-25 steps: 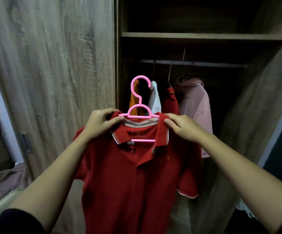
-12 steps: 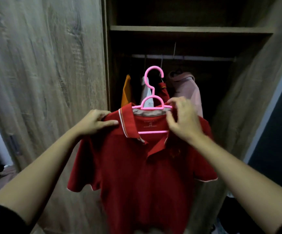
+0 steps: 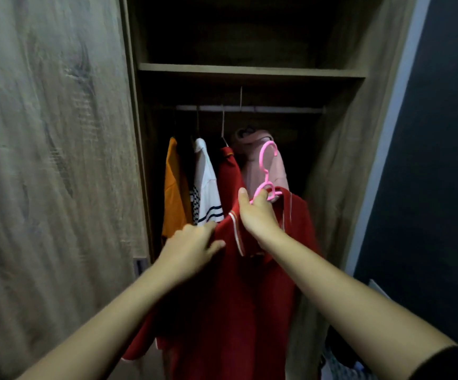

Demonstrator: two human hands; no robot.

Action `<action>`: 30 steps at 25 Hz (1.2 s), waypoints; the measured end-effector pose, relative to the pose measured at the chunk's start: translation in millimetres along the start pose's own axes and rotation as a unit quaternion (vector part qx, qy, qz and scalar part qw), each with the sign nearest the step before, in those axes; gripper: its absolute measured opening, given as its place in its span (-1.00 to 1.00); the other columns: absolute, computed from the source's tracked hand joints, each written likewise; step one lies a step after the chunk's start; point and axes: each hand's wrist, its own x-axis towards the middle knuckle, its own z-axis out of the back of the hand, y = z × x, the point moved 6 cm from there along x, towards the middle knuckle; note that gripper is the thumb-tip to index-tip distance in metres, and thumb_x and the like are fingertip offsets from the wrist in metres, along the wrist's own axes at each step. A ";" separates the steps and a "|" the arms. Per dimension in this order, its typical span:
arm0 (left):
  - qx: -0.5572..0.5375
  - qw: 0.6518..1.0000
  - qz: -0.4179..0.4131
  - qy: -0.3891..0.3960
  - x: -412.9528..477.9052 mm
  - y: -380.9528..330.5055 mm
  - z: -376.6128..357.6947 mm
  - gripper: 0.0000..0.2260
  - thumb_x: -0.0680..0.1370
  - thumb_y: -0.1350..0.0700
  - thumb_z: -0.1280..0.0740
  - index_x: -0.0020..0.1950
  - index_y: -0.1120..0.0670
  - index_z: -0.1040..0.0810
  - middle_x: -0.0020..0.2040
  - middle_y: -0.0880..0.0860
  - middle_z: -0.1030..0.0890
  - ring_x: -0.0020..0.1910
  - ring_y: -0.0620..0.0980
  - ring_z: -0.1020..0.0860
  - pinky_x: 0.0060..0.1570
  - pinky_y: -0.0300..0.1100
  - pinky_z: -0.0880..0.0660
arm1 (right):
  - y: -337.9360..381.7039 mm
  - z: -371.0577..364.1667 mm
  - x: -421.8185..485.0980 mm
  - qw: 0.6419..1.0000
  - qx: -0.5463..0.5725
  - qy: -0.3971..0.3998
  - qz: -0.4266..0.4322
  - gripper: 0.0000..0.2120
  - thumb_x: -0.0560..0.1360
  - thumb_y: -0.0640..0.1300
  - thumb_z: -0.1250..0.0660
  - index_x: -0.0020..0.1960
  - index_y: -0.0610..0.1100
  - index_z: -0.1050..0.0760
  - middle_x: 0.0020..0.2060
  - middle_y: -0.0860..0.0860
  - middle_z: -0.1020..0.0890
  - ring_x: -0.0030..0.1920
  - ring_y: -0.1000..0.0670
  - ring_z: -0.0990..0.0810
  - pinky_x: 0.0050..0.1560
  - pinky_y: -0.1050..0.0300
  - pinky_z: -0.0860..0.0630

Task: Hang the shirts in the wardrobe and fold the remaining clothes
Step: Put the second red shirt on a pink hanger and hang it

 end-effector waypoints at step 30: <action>0.062 0.979 -0.130 -0.145 301.7 -138.9 -71.2 -0.50 0.61 0.05 -0.06 0.50 0.25 -0.13 0.52 0.23 -0.14 0.52 0.18 -0.07 0.41 0.05 -0.15 | -13.5 155.2 89.7 0.796 -0.593 -0.104 0.055 -0.72 0.62 -0.24 -0.05 0.26 -0.30 -0.39 0.18 -0.18 -0.52 0.16 -0.18 -0.54 -0.01 0.01 -0.47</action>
